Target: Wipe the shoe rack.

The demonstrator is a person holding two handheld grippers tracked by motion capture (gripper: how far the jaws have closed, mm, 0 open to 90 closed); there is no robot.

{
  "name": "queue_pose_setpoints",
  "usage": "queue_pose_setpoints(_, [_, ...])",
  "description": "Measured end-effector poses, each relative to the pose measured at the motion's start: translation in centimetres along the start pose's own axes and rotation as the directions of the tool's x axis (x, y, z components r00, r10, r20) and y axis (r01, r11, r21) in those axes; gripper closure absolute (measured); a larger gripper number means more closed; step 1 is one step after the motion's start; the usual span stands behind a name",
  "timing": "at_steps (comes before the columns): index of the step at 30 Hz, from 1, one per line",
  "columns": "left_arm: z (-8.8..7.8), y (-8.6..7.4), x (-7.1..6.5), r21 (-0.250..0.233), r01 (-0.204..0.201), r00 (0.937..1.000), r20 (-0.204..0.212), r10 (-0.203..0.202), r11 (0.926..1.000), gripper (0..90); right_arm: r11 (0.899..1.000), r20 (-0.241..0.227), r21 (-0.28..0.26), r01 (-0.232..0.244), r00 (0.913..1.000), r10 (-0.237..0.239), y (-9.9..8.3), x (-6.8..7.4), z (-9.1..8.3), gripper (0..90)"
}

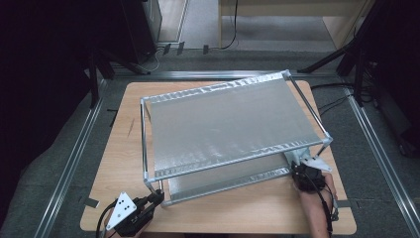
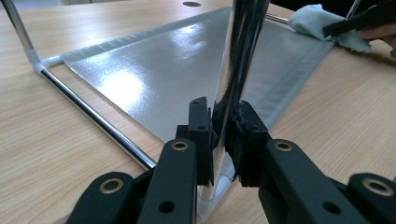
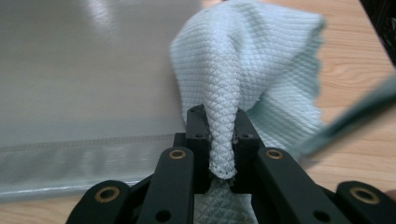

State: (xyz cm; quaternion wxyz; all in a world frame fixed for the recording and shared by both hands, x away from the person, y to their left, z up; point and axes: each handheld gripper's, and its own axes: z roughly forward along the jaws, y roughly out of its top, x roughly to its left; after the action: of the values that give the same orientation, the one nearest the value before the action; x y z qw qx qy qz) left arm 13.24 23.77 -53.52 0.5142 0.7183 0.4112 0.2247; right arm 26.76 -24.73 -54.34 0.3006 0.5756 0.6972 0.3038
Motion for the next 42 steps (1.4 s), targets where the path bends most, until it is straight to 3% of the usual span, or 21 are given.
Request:
queue_pose_setpoints(1, [0.0,0.0,0.0,-0.001,0.006,1.0000,0.001,-0.006,1.0000,80.5,1.000,-0.011,0.004,0.009,0.9999,-0.008,0.0,0.4,0.0,82.1])
queue_pose_setpoints(3, [0.1,-0.1,-0.1,-0.004,0.017,0.9998,0.001,-0.017,0.9998,80.4,1.000,-0.081,0.016,0.011,0.9966,-0.010,0.1,1.5,0.0,82.0])
queue_pose_setpoints(5, [0.3,-0.1,-0.5,-0.006,0.022,0.9997,0.011,-0.022,0.9997,80.2,0.999,-0.103,0.014,0.032,0.9942,-0.031,0.0,3.1,0.0,82.1])
queue_pose_setpoints(8, [0.9,0.0,-1.7,-0.008,0.009,0.9995,0.029,-0.009,0.9999,80.3,0.999,-0.158,0.017,0.046,0.9866,-0.043,0.0,6.4,-0.3,82.0])
queue_pose_setpoints(10, [1.4,0.0,-2.5,-0.010,0.009,0.9992,0.039,-0.008,0.9999,80.3,0.997,-0.214,0.012,0.073,0.9743,-0.069,-0.3,9.4,-0.6,81.9])
queue_pose_setpoints(12, [1.8,0.1,-3.2,-0.013,0.000,0.9986,0.054,0.001,0.9999,80.3,0.989,-0.271,-0.010,0.147,0.9516,-0.145,-0.6,12.7,-1.0,81.9])
queue_pose_setpoints(14, [2.1,0.1,-3.6,-0.016,0.006,0.9975,0.071,-0.005,0.9999,80.2,0.979,-0.332,-0.035,0.198,0.9220,-0.199,-0.9,16.0,-1.6,81.9])
queue_pose_setpoints(15, [2.2,0.1,-3.8,-0.014,0.015,0.9967,0.079,-0.014,0.9998,80.0,0.976,-0.357,-0.048,0.215,0.9083,-0.217,-1.1,17.5,-1.8,81.9])
queue_pose_setpoints(17, [2.3,0.2,-4.2,-0.013,0.009,0.9960,0.089,-0.008,0.9999,79.9,0.970,-0.431,-0.076,0.231,0.8698,-0.241,-1.5,20.0,-2.2,81.8])
queue_pose_setpoints(19, [2.4,0.2,-4.5,-0.013,0.014,0.9950,0.099,-0.013,0.9998,79.5,0.960,-0.462,-0.102,0.259,0.8427,-0.276,-2.0,21.9,-2.7,81.7])
queue_pose_setpoints(20, [2.4,0.2,-4.5,-0.013,0.013,0.9950,0.099,-0.012,0.9998,79.1,0.956,-0.469,-0.109,0.271,0.8339,-0.290,-2.1,22.6,-2.9,81.7])
queue_pose_setpoints(22, [2.1,0.4,-4.4,-0.030,0.024,0.9926,0.120,-0.020,0.9993,76.7,0.949,-0.464,-0.116,0.292,0.8294,-0.312,-2.1,23.1,-3.0,81.7])
queue_pose_setpoints(25, [1.6,0.9,-4.6,-0.053,-0.028,0.9943,0.102,0.033,0.9982,75.8,0.960,-0.492,-0.100,0.262,0.8253,-0.277,-2.1,22.5,-2.8,81.8])
queue_pose_setpoints(28, [1.7,0.9,-5.0,-0.047,-0.075,0.9940,0.076,0.078,0.9961,80.7,0.954,-0.482,-0.108,0.279,0.8248,-0.296,-2.0,22.5,-2.9,81.4])
queue_pose_setpoints(30, [1.7,0.9,-5.0,-0.044,-0.077,0.9939,0.076,0.080,0.9961,81.2,0.952,-0.474,-0.110,0.287,0.8264,-0.304,-1.9,22.3,-2.9,80.8])
queue_pose_setpoints(32, [1.6,0.9,-4.9,-0.044,-0.078,0.9933,0.082,0.082,0.9959,81.2,0.951,-0.450,-0.105,0.289,0.8394,-0.305,-1.7,21.5,-2.7,80.2])
queue_pose_setpoints(35, [1.6,0.9,-5.0,-0.045,-0.087,0.9929,0.078,0.091,0.9951,81.3,0.953,-0.389,-0.093,0.288,0.8707,-0.301,-1.3,19.1,-2.0,79.8])
queue_pose_setpoints(38, [1.6,0.9,-4.8,-0.049,-0.088,0.9921,0.086,0.092,0.9950,81.3,0.954,-0.282,-0.079,0.289,0.9113,-0.300,-1.0,15.6,-1.4,79.9])
queue_pose_setpoints(40, [1.7,0.9,-4.8,-0.051,-0.084,0.9918,0.092,0.089,0.9951,81.3,0.965,-0.261,-0.057,0.255,0.9294,-0.261,-0.7,12.8,-1.0,79.9])
queue_pose_setpoints(42, [1.6,0.8,-4.7,-0.050,-0.077,0.9923,0.094,0.081,0.9958,81.3,0.970,-0.193,-0.041,0.240,0.9506,-0.243,-0.5,10.0,-0.7,80.0])
